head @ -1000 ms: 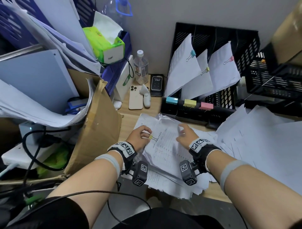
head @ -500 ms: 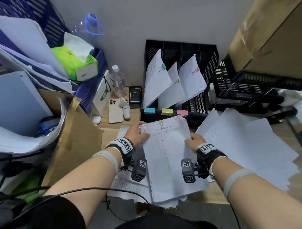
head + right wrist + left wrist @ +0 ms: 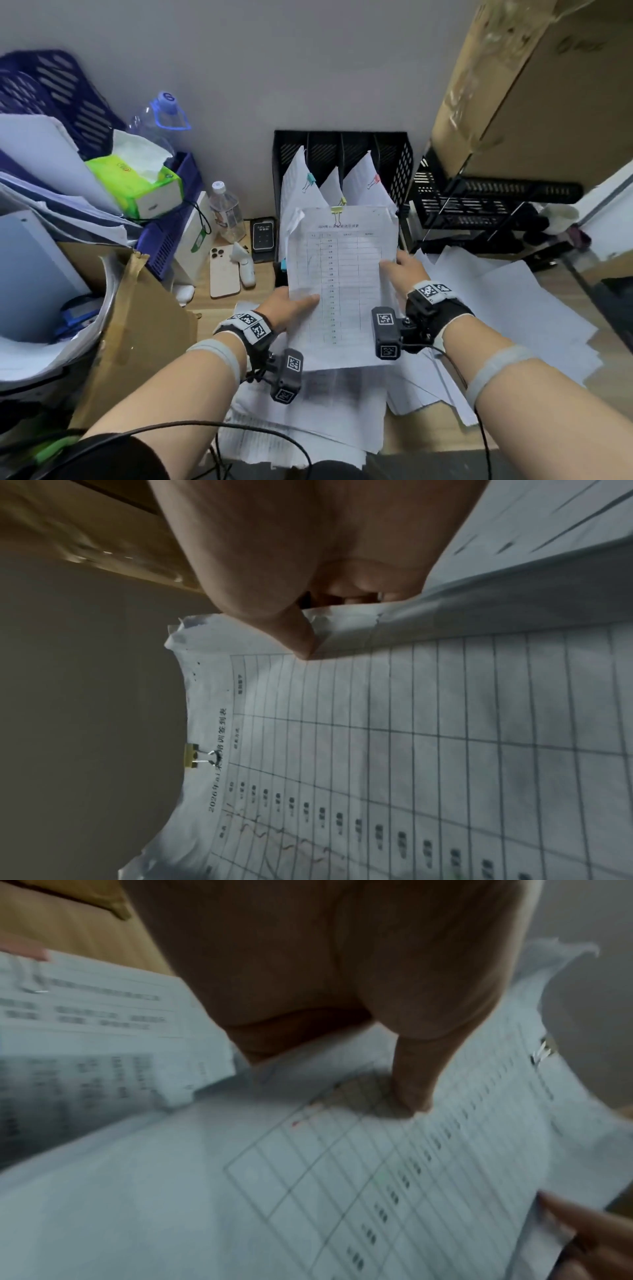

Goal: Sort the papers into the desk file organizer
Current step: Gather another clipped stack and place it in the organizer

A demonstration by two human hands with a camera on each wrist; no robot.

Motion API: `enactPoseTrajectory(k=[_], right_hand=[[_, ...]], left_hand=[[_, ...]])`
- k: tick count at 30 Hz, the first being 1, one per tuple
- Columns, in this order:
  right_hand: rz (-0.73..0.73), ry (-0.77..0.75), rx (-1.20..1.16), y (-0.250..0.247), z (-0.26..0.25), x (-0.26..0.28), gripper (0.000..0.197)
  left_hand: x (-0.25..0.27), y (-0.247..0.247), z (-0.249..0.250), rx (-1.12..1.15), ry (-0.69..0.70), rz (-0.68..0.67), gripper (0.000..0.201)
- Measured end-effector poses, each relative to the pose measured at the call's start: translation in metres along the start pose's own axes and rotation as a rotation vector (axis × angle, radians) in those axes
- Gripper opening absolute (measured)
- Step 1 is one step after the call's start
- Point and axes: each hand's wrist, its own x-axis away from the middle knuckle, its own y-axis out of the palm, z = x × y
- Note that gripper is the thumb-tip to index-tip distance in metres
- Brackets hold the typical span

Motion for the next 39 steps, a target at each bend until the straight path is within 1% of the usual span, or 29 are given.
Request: enactPoseTrajectory(k=[2, 3, 4, 5, 6, 7, 8, 9, 10, 11, 12, 13, 14, 15, 16, 17, 18, 19, 21, 24, 26, 27, 28, 29, 31, 33, 36, 39], right_hand=[[0.117, -0.115, -0.057, -0.002, -0.026, -0.004, 0.021], [0.198, -0.172, -0.095, -0.003, -0.039, -0.004, 0.028], [0.279, -0.237, -0.11, -0.003, -0.053, -0.002, 0.039], [0.301, -0.297, -0.089, -0.004, -0.065, 0.0, 0.05], [0.234, -0.34, -0.066, -0.005, -0.077, 0.004, 0.06], [0.09, -0.35, -0.06, -0.004, -0.088, 0.011, 0.072], [-0.077, -0.326, -0.049, -0.001, -0.099, 0.017, 0.086], [-0.211, -0.301, -0.021, 0.001, -0.108, 0.023, 0.096], [-0.276, -0.284, 0.035, 0.004, -0.116, 0.028, 0.097], [-0.28, -0.283, 0.09, 0.004, -0.124, 0.03, 0.087], [-0.229, -0.282, 0.145, 0.003, -0.129, 0.029, 0.069], [-0.144, -0.27, 0.191, -0.001, -0.133, 0.024, 0.052], [-0.057, -0.242, 0.232, -0.007, -0.135, 0.017, 0.041], [0.009, -0.217, 0.249, -0.015, -0.134, 0.009, 0.035], [0.048, -0.199, 0.257, -0.023, -0.132, 0.0, 0.034], [0.056, -0.189, 0.267, -0.031, -0.128, -0.008, 0.034], [0.048, -0.18, 0.287, -0.038, -0.125, -0.014, 0.032], [0.038, -0.174, 0.308, -0.044, -0.123, -0.018, 0.031], [0.016, -0.174, 0.305, -0.053, -0.12, -0.024, 0.032], [-0.026, -0.198, 0.245, -0.061, -0.12, -0.031, 0.035], [-0.064, -0.214, 0.231, -0.064, -0.121, -0.034, 0.036], [-0.081, -0.224, 0.222, -0.065, -0.122, -0.036, 0.037], [-0.092, -0.238, 0.214, -0.066, -0.123, -0.037, 0.037], [-0.098, -0.251, 0.212, -0.066, -0.125, -0.038, 0.036], [-0.125, -0.283, 0.227, -0.064, -0.129, -0.04, 0.035], [-0.173, -0.323, 0.254, -0.057, -0.136, -0.043, 0.037], [-0.219, -0.364, 0.296, -0.04, -0.147, -0.048, 0.039], [-0.192, -0.418, 0.343, -0.022, -0.161, -0.052, 0.037]], left_hand=[[-0.005, 0.001, 0.02, -0.011, 0.069, 0.12, 0.061], [-0.008, 0.002, 0.032, -0.027, 0.095, 0.199, 0.061], [-0.011, 0.002, 0.045, -0.051, 0.153, 0.285, 0.056], [-0.012, 0.003, 0.058, -0.076, 0.235, 0.36, 0.044], [-0.012, 0.005, 0.072, -0.108, 0.335, 0.421, 0.03], [-0.01, 0.009, 0.086, -0.163, 0.428, 0.476, 0.023], [-0.008, 0.014, 0.099, -0.239, 0.511, 0.492, 0.02], [-0.004, 0.021, 0.112, -0.327, 0.608, 0.474, 0.022], [-0.003, 0.028, 0.119, -0.433, 0.677, 0.419, 0.034], [-0.001, 0.036, 0.125, -0.514, 0.725, 0.345, 0.045], [0.001, 0.042, 0.128, -0.52, 0.719, 0.269, 0.052], [-0.001, 0.046, 0.127, -0.48, 0.697, 0.185, 0.057], [-0.002, 0.05, 0.126, -0.424, 0.684, 0.097, 0.061], [-0.005, 0.052, 0.124, -0.359, 0.663, 0.038, 0.059], [-0.007, 0.053, 0.123, -0.308, 0.631, 0.0, 0.05], [-0.013, 0.051, 0.121, -0.29, 0.603, -0.015, 0.039], [-0.022, 0.049, 0.12, -0.313, 0.562, 0.007, 0.036], [-0.033, 0.047, 0.12, -0.399, 0.519, 0.051, 0.039], [-0.054, 0.046, 0.12, -0.673, 0.429, 0.103, 0.055], [-0.078, 0.054, 0.124, -1.014, 0.314, 0.093, 0.078], [-0.09, 0.057, 0.124, -1.207, 0.221, 0.092, 0.082], [-0.093, 0.056, 0.125, -1.269, 0.189, 0.1, 0.081], [-0.095, 0.054, 0.125, -1.294, 0.171, 0.12, 0.076], [-0.095, 0.051, 0.126, -1.285, 0.17, 0.169, 0.069], [-0.094, 0.042, 0.131, -1.225, 0.202, 0.303, 0.057], [-0.093, 0.03, 0.135, -1.216, 0.241, 0.41, 0.051], [-0.091, 0.014, 0.142, -1.156, 0.291, 0.474, 0.034], [-0.084, 0.004, 0.154, -1.029, 0.322, 0.508, 0.022]])
